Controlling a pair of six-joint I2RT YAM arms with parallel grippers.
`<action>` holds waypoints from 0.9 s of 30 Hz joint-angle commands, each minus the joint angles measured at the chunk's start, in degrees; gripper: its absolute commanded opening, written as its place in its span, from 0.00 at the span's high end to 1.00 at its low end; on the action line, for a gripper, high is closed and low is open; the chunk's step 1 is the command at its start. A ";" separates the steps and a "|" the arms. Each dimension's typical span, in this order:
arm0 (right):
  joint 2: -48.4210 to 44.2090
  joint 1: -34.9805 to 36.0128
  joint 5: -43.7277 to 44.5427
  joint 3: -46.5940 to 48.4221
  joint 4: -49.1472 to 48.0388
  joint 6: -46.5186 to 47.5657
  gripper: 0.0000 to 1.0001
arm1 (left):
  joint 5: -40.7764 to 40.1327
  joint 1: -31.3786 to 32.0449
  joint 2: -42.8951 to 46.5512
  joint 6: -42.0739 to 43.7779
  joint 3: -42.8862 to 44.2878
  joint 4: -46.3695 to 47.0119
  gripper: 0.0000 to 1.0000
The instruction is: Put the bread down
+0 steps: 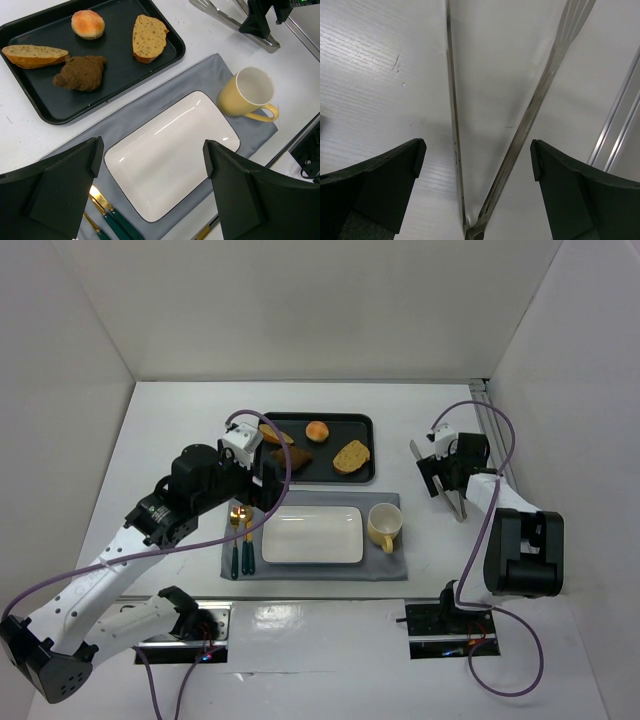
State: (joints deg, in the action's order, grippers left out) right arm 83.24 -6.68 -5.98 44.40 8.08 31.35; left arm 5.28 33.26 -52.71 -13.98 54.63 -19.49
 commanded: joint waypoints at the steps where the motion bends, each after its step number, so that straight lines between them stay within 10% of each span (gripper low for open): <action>1: 0.52 -0.71 1.93 -0.72 -4.12 0.73 0.00 | 1.58 0.23 1.12 -1.32 1.44 1.20 0.00; 22: 10.71 -13.63 -16.08 3.85 1.86 3.01 0.00 | 1.05 0.23 1.12 -1.32 0.92 1.73 0.00; 27: 12.38 -13.63 -16.70 3.33 1.86 3.54 0.16 | 1.05 0.23 1.12 -1.32 0.92 1.73 0.00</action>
State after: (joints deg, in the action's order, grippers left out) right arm 93.91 -20.14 -21.54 46.94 8.75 33.36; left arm 5.85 33.26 -52.71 -14.00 54.63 -19.46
